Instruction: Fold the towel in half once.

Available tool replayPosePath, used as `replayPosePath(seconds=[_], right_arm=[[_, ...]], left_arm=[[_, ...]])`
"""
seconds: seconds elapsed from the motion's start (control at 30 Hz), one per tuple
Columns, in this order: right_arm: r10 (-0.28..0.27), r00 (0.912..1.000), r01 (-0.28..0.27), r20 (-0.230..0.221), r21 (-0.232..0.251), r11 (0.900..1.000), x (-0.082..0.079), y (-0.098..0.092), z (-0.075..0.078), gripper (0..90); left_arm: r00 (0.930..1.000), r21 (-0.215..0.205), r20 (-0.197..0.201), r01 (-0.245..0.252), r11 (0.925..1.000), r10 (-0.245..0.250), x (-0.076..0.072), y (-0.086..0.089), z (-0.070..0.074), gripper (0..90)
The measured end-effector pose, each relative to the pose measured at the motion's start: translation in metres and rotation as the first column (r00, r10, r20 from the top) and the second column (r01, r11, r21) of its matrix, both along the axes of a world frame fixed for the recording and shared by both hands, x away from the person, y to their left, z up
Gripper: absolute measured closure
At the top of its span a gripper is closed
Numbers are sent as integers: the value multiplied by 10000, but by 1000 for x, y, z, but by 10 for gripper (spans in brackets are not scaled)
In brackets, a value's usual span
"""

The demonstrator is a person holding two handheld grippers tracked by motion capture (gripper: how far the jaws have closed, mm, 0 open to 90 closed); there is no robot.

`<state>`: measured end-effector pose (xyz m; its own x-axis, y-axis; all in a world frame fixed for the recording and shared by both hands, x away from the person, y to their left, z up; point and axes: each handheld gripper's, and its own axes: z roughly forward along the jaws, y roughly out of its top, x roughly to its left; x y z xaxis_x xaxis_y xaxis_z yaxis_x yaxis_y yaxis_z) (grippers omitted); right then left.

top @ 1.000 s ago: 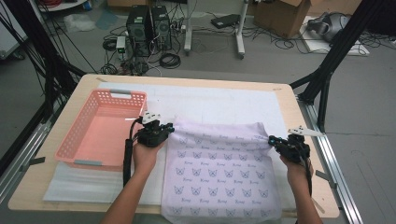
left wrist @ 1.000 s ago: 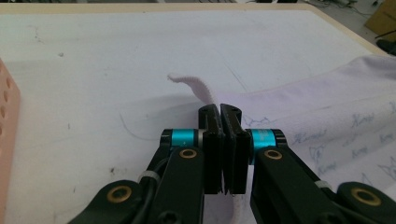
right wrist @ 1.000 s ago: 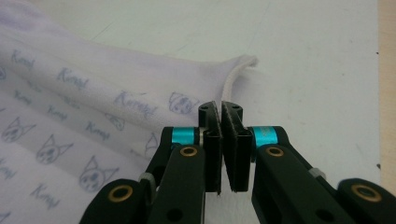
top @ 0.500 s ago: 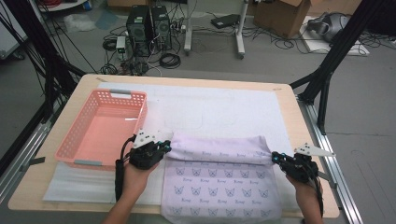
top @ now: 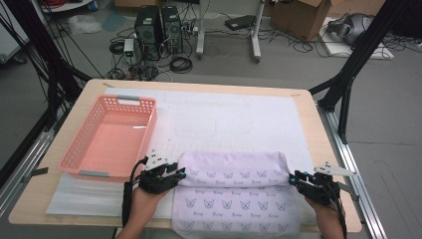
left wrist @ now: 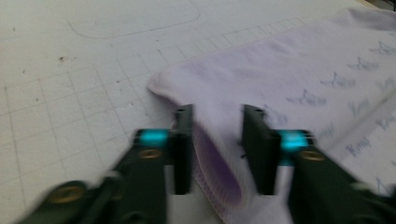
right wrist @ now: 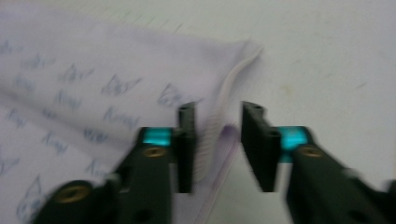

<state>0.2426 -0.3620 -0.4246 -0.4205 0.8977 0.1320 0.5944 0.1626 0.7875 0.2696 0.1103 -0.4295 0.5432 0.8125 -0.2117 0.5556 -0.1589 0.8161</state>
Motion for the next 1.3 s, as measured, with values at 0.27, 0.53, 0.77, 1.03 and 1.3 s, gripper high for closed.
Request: replayPosePath(seconds=[0.27,0.53,0.77,1.03,1.3], right_arm=[[-374,9993,373,-16,-364,9986,33,14,12,422],[-518,9951,418,-838,-1165,9923,69,31,-4,426],[-594,9919,385,-1123,-1795,9830,82,41,-14,574],[-397,9970,290,-665,-1541,9876,77,34,-9,863],[-272,9996,257,-102,-1223,9922,60,22,2,864]], left_arm=[[9969,-9,-454,-648,9979,647,40,-7,0,431],[9927,576,-860,-794,9952,842,54,-11,-16,461],[9966,1612,-47,-807,9836,826,53,-15,-19,653],[9945,696,95,-1045,9921,1041,52,-10,-14,853],[9954,-115,540,-791,9968,796,38,-4,1,854]])
